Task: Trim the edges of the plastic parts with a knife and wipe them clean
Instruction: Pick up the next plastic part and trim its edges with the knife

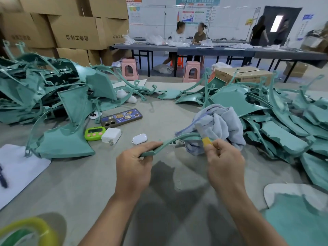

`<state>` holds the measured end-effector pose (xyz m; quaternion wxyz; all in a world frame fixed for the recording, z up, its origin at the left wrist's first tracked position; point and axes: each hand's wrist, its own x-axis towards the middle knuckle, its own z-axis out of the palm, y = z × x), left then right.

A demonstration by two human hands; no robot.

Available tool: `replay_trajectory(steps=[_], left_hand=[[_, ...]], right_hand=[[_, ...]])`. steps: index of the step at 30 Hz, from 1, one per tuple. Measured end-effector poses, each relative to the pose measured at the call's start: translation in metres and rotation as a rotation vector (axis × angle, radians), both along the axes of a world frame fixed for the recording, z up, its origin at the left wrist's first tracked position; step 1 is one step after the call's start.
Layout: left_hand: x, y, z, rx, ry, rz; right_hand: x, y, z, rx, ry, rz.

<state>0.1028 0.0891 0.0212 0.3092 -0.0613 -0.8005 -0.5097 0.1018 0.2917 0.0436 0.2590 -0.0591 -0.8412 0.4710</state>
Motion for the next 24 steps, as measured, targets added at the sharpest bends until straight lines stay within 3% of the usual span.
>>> replay_trajectory(steps=[3, 5, 6, 9, 11, 14, 17, 21, 24], left_hand=[[-0.001, 0.002, 0.0, -0.009, 0.01, -0.001], [-0.001, 0.002, 0.0, -0.02, 0.019, 0.023], [-0.001, 0.002, 0.0, -0.013, 0.011, 0.027], [-0.003, -0.001, -0.003, 0.045, -0.023, 0.03], [-0.008, -0.003, -0.007, 0.086, -0.051, 0.051], [-0.012, -0.003, -0.006, 0.183, -0.118, -0.011], [-0.009, -0.002, -0.001, 0.314, -0.18, -0.155], [-0.006, -0.005, 0.006, 0.33, -0.238, -0.344], [-0.005, -0.006, 0.008, 0.418, -0.27, -0.362]], right_hand=[[0.017, -0.012, -0.001, -0.116, 0.073, 0.384], [0.023, -0.024, -0.005, -0.044, 0.008, 0.545], [0.017, -0.022, -0.008, -0.011, -0.014, 0.48], [-0.002, 0.0, -0.004, 0.045, -0.055, 0.016], [-0.002, 0.014, -0.005, -0.002, -0.004, -0.093], [0.009, 0.01, -0.004, -0.085, 0.159, 0.048], [0.013, 0.007, 0.004, 0.104, 0.249, 0.149], [0.01, 0.01, 0.012, 0.285, 0.056, 0.314], [0.008, 0.014, 0.013, 0.112, -0.033, 0.318]])
